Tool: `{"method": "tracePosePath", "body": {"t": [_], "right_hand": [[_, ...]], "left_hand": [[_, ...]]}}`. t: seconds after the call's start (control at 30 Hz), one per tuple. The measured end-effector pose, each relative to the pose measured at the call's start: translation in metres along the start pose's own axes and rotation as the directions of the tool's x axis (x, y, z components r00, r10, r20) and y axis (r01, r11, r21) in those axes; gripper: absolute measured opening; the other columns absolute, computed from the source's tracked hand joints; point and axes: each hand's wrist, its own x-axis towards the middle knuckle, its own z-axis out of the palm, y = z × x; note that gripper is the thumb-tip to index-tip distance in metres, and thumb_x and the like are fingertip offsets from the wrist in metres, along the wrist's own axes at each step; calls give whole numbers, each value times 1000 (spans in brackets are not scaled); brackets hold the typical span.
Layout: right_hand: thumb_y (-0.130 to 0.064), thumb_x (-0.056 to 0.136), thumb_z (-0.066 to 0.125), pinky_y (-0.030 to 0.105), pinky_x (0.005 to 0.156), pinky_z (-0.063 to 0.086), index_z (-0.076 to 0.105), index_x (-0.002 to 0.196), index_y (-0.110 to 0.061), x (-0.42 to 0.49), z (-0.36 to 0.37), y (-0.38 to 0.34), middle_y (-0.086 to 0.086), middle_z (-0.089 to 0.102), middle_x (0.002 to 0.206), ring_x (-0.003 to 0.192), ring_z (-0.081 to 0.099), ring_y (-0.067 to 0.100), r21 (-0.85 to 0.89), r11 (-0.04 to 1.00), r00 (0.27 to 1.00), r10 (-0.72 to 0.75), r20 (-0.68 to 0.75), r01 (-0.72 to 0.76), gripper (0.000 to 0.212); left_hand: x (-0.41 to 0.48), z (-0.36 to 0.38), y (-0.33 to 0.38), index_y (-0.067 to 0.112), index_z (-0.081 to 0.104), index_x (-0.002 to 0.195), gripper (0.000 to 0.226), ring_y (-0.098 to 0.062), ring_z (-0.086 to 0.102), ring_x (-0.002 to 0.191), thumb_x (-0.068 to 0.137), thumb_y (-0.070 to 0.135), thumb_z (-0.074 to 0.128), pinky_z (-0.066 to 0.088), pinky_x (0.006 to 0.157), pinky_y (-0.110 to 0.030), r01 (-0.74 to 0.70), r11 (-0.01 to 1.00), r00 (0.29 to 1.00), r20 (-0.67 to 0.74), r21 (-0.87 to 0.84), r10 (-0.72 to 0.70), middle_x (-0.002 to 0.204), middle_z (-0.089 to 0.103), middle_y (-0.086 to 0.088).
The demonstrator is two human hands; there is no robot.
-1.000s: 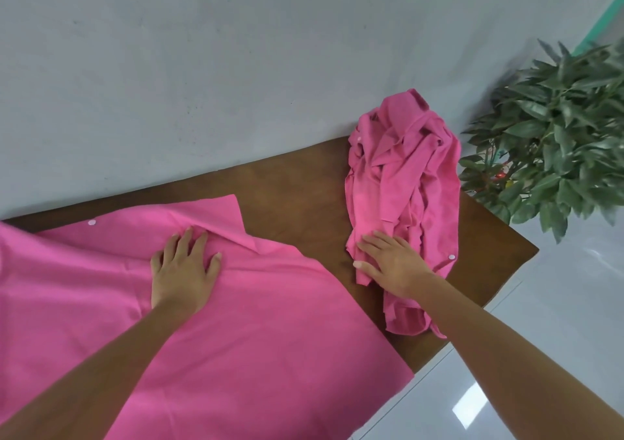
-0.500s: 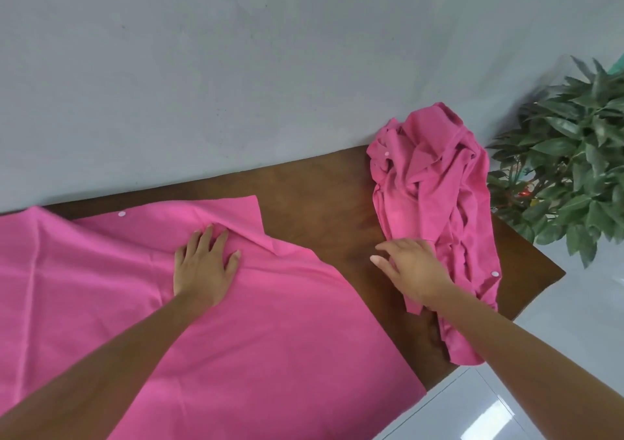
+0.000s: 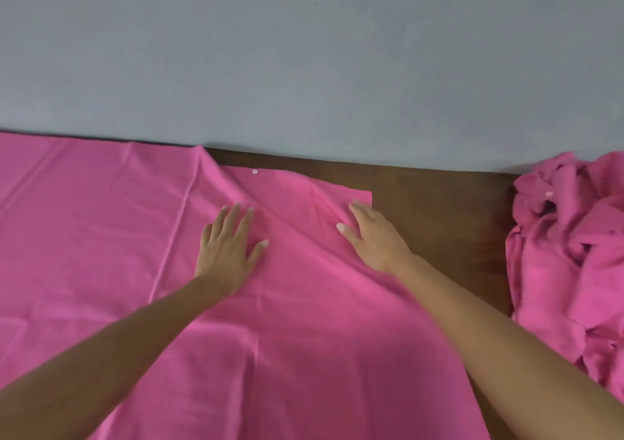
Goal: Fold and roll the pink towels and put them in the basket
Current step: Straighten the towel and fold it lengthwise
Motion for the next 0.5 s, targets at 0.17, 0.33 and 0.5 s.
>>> {"method": "tracePosePath", "body": {"t": [0.17,0.33,0.5], "right_hand": [[-65,101,16,44,125,14,21,160,-15,31,13,16,4,20,167,153,18,22,-130,987,994,97,57,-89,78],[-67,100,13,46,124,13,18,161,-14,61,0,48,3,14,169,155,14,21,-144,974,980,186,63,-176,81],[-65,101,12,47,126,8,9,162,-14,85,-5,69,2,4,170,156,6,21,-184,960,971,228,76,-211,80]], "left_hand": [[-1,4,0,26,17,162,75,-25,3,157,99,65,23,9,126,-45,76,996,996,36,40,-77,170,8,-4],[4,6,2,32,11,162,77,-23,-2,156,95,70,9,6,127,-45,84,995,995,46,61,-86,170,4,1],[6,9,0,35,8,162,80,-23,-2,157,92,71,5,7,126,-45,89,993,995,42,82,-93,171,1,2]]}}
